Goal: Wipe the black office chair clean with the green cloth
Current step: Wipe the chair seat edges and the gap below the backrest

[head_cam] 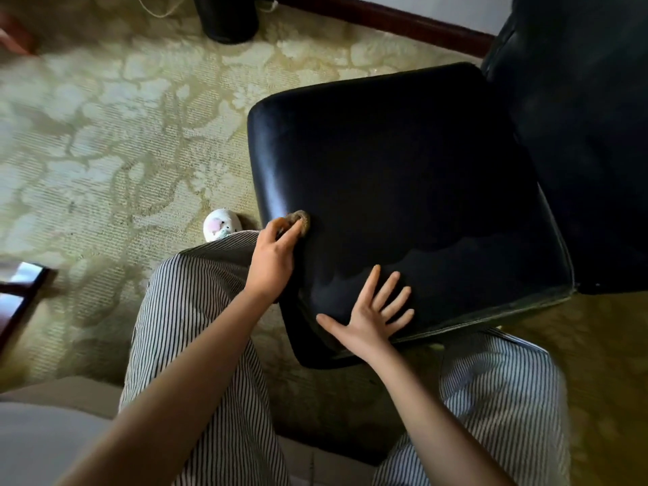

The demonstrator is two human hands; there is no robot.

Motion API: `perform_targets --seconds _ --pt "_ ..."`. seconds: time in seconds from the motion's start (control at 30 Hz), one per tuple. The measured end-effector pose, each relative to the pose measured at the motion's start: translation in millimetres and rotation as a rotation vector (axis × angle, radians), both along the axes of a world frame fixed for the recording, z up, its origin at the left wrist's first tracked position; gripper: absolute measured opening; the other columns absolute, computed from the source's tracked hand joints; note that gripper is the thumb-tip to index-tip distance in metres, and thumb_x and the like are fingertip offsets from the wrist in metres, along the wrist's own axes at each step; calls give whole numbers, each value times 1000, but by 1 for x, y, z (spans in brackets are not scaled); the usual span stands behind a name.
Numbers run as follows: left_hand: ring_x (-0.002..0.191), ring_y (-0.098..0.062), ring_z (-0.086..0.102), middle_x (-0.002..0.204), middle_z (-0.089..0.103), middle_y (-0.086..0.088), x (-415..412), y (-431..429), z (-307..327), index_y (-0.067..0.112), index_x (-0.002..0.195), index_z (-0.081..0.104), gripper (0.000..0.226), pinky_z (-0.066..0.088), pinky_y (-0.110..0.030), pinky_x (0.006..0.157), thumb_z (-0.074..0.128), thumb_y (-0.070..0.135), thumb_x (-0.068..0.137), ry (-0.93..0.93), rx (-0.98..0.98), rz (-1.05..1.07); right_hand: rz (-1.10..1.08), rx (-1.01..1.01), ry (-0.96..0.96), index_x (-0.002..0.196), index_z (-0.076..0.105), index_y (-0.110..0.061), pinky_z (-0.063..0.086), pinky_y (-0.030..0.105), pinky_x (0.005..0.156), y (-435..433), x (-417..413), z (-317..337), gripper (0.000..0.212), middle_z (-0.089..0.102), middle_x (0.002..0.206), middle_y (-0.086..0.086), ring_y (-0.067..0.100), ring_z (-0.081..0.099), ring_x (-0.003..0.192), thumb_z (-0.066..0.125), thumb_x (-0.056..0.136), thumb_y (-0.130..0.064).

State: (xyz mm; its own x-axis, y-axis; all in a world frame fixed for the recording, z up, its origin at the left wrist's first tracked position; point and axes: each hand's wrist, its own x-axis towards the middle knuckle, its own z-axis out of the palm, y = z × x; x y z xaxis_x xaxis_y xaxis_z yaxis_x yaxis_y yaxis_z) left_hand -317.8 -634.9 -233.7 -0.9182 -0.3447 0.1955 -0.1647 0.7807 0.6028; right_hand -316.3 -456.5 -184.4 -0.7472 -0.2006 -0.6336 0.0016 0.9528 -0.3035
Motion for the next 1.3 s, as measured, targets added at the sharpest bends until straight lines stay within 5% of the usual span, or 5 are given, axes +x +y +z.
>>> perform_targets --seconds 0.2,0.5,0.73,0.9,1.3 --pt "88 -35 58 103 56 -23 31 -4 -6 -2 115 62 39 49 -35 82 37 15 90 -4 88 11 -82 -58 -27 144 -28 -17 -12 61 105 -38 -1 1 117 -40 144 19 46 -33 132 60 79 -59" --pt "93 -25 52 113 50 -8 31 2 7 10 118 62 42 44 -31 84 45 12 79 4 -69 -323 -100 -182 -26 146 -21 -26 -13 58 107 -60 -4 5 97 -34 150 6 43 -32 133 57 90 -37" --pt "89 -37 57 102 55 -22 -11 -35 9 8 119 62 37 49 -37 83 50 0 85 -53 7 -68 231 -24 382 145 -13 -27 -8 49 112 16 -48 18 105 -15 157 6 34 -19 141 65 79 -52" --pt "89 -37 58 101 54 -23 -9 -36 15 4 118 62 41 48 -37 84 37 21 90 -90 29 0 279 105 154 147 -17 -32 -14 51 111 40 -72 12 95 -28 154 2 30 -29 139 52 86 -58" --pt "83 -39 58 108 56 -19 -6 31 24 7 122 60 48 54 -41 74 59 -3 75 -103 -93 -160 269 142 74 143 -26 -33 -15 55 108 32 -76 6 98 -37 149 3 34 -32 136 52 87 -55"
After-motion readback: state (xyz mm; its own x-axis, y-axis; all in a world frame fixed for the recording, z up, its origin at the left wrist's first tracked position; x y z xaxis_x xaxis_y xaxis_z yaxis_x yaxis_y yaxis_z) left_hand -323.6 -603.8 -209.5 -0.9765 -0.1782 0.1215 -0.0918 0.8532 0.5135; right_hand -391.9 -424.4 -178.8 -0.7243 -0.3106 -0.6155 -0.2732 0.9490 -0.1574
